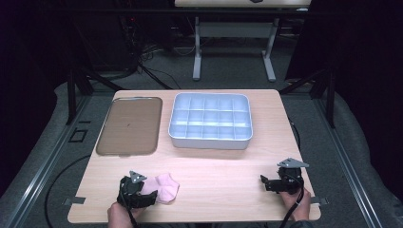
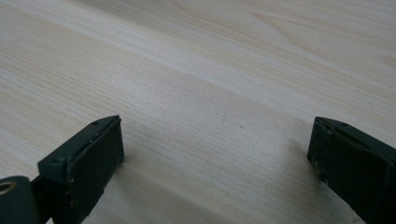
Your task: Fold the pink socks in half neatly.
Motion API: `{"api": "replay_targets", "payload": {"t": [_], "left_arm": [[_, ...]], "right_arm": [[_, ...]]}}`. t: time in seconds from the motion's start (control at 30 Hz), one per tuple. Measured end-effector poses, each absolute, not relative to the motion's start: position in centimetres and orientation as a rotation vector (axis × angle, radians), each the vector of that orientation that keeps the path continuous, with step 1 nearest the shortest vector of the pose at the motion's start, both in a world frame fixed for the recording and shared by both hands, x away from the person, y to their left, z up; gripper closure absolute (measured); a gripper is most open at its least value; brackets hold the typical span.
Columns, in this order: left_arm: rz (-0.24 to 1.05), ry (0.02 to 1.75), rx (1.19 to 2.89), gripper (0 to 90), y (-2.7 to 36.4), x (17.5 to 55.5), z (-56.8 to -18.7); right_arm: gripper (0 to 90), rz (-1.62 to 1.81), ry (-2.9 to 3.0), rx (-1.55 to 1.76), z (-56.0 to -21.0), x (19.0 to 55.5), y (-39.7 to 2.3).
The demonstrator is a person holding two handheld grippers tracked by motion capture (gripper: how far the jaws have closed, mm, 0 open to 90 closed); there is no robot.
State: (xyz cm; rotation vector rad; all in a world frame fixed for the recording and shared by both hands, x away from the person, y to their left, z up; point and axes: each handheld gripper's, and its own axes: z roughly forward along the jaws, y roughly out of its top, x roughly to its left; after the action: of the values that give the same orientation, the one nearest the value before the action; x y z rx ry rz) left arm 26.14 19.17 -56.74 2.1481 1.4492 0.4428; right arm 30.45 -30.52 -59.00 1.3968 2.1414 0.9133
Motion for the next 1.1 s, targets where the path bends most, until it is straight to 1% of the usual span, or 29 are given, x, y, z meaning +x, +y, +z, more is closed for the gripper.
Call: {"api": "replay_targets", "payload": {"t": [0.1, 0.17, 0.3, 0.53, 0.6, 0.8, 1.1], "left_arm": [[0.460, 1.443, 2.165, 36.8, 19.0, 26.1, -56.7], [0.461, 1.438, 2.168, 41.0, 18.9, 26.1, -56.6], [0.461, 1.423, 2.172, 51.8, 18.8, 25.9, -56.5], [0.492, 1.405, 2.163, 75.0, 18.7, 25.7, -56.6], [0.502, 1.399, 2.153, 78.8, 18.7, 25.6, -56.7], [0.504, 1.388, 2.117, 81.8, 19.0, 25.5, -56.3], [0.491, 1.331, 2.033, 81.7, 18.3, 25.4, -53.1]], "right_arm": [[3.1, 0.911, 2.143, 1.397, -59.0, 30.4, -30.5], [3.2, 0.910, 2.142, 1.397, -59.0, 30.4, -30.5], [3.3, 0.906, 2.145, 1.395, -59.0, 30.4, -30.5], [3.4, 0.904, 2.144, 1.395, -58.9, 30.4, -30.5], [3.5, 0.904, 2.144, 1.395, -58.9, 30.4, -30.5], [3.6, 0.904, 2.144, 1.395, -58.9, 30.4, -30.6], [3.8, 0.914, 2.135, 1.400, -59.0, 30.5, -30.5]]}}
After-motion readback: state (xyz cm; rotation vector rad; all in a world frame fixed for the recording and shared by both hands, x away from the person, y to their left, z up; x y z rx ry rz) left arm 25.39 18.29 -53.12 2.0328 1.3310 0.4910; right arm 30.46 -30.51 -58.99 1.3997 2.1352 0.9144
